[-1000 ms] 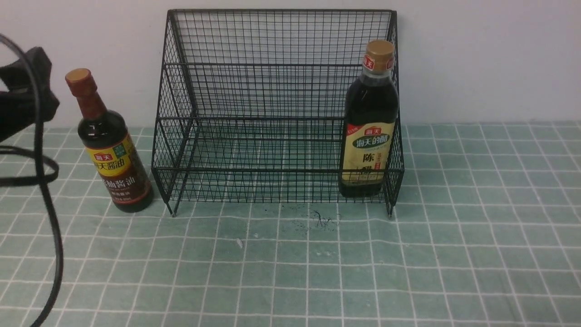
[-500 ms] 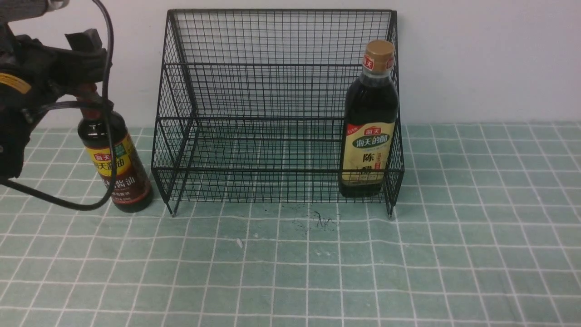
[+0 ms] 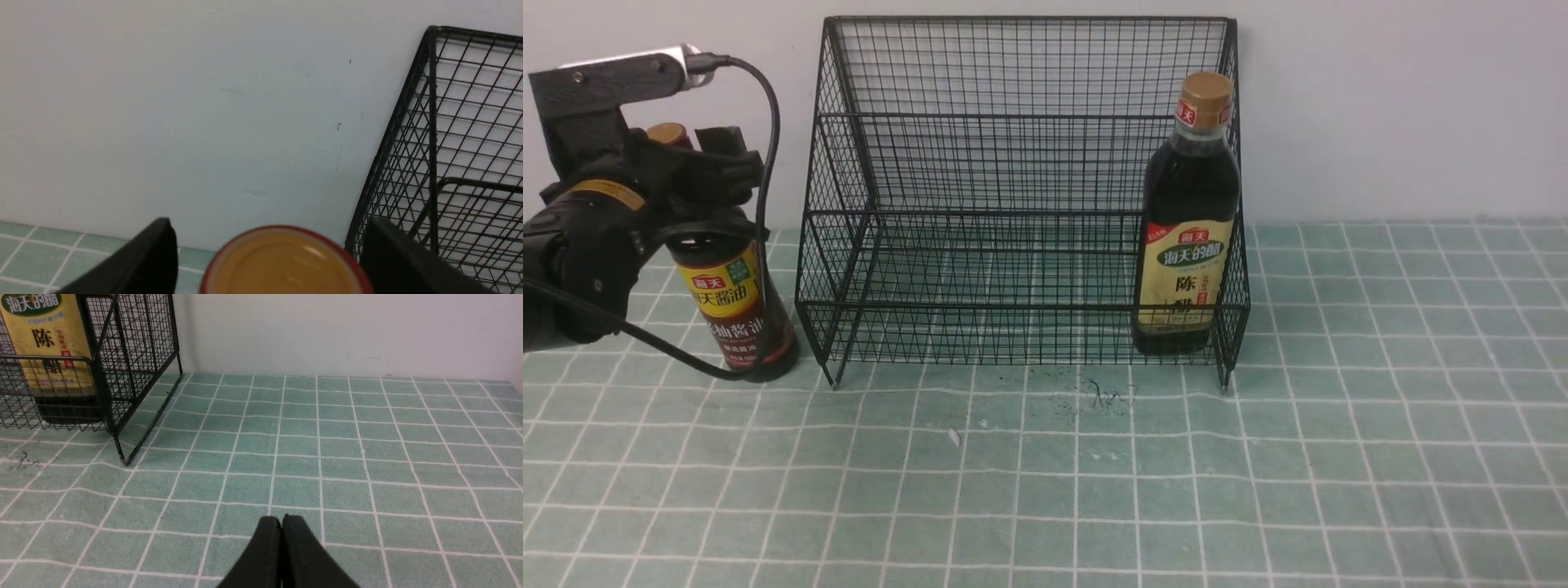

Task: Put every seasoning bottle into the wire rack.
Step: Use the left arm to grab the condiment bottle closest to it

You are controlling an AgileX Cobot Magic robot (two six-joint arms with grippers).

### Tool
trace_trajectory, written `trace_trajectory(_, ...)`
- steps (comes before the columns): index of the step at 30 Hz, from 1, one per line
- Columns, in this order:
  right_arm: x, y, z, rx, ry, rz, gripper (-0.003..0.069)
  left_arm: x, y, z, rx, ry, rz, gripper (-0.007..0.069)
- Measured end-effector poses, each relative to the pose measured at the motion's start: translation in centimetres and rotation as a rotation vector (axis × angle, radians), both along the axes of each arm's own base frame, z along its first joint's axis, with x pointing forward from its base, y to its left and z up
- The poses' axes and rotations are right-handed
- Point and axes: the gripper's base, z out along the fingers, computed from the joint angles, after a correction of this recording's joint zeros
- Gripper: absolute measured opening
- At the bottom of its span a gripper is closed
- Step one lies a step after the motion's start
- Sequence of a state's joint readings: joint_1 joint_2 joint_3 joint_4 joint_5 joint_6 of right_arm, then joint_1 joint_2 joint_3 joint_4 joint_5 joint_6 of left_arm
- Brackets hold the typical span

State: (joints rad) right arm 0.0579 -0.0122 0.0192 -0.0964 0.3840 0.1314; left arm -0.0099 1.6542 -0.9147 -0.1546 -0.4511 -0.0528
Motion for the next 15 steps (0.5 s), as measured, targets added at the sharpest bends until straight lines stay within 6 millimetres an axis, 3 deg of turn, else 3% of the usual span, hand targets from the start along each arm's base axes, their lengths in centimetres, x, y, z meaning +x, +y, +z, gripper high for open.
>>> trace_trajectory(3,0.0,0.0,0.0,0.000,0.000,0.000,-0.0015,0.1,0.0,-0.1,0.034,0.007,-0.008,0.0370)
trace_trajectory(4,0.0,0.0,0.0,0.000,0.000,0.000,-0.0015,0.1,0.0,-0.1,0.063,0.011,-0.014,0.0266)
trace_trajectory(11,0.0,0.0,0.0,0.001,0.000,0.000,-0.0015,-1.0,-0.2,1.1,0.126,0.071,-0.049,0.0258)
trace_trajectory(15,0.0,0.0,0.0,0.002,0.000,0.000,-0.0015,-2.0,-0.2,4.2,0.144,0.045,-0.065,0.0258)
